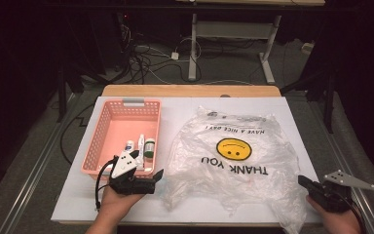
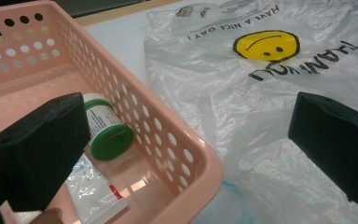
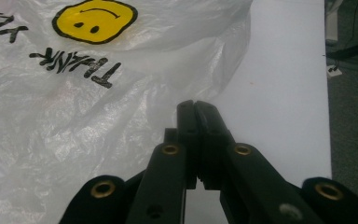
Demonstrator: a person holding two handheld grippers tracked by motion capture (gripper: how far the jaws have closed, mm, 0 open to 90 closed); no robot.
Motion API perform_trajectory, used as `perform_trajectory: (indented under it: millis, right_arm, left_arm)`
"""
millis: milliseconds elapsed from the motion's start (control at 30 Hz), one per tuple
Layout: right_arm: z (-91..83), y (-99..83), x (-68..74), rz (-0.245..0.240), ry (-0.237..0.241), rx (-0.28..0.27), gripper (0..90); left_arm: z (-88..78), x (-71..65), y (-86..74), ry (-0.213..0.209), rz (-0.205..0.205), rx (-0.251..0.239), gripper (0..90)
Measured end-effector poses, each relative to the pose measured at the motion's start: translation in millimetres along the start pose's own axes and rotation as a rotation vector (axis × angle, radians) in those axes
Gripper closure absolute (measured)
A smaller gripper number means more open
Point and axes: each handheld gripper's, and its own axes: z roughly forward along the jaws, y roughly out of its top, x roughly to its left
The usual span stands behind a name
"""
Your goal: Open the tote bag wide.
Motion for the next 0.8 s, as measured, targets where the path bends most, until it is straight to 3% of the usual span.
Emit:
perform_trajectory:
  millis: [233,267,367,467,633,800]
  right_arm:
    - [-10.3,-16.0,21.0,-0.023,0.033,0.019,89.6]
    - [-11.8,-19.1,24.5,-0.023,0.043,0.025,89.6]
    - [-15.8,-24.9,31.1,-0.026,0.062,0.035,89.4]
    - [-19.4,-26.9,35.3,-0.029,0.074,0.032,78.9]
    - [-23.9,-7.7,32.1,-0.028,0.094,-0.071,64.5]
    - [-5.9,28.5,18.0,-0.046,0.058,-0.126,60.9]
  left_arm:
    - [-1.2,-0.7,1.6,0.02,-0.005,0.007,0.0]
    - [-1.8,-0.4,3.0,0.035,-0.02,0.027,0.0]
    - [-2.7,-1.2,3.6,0.004,-0.023,0.04,0.0]
    - [-2.8,-3.2,3.8,0.015,-0.006,0.047,0.0]
    - [-8.3,-2.9,6.9,0.031,0.004,0.028,0.0]
    - [-7.6,0.1,5.7,0.013,0.002,0.012,0.0]
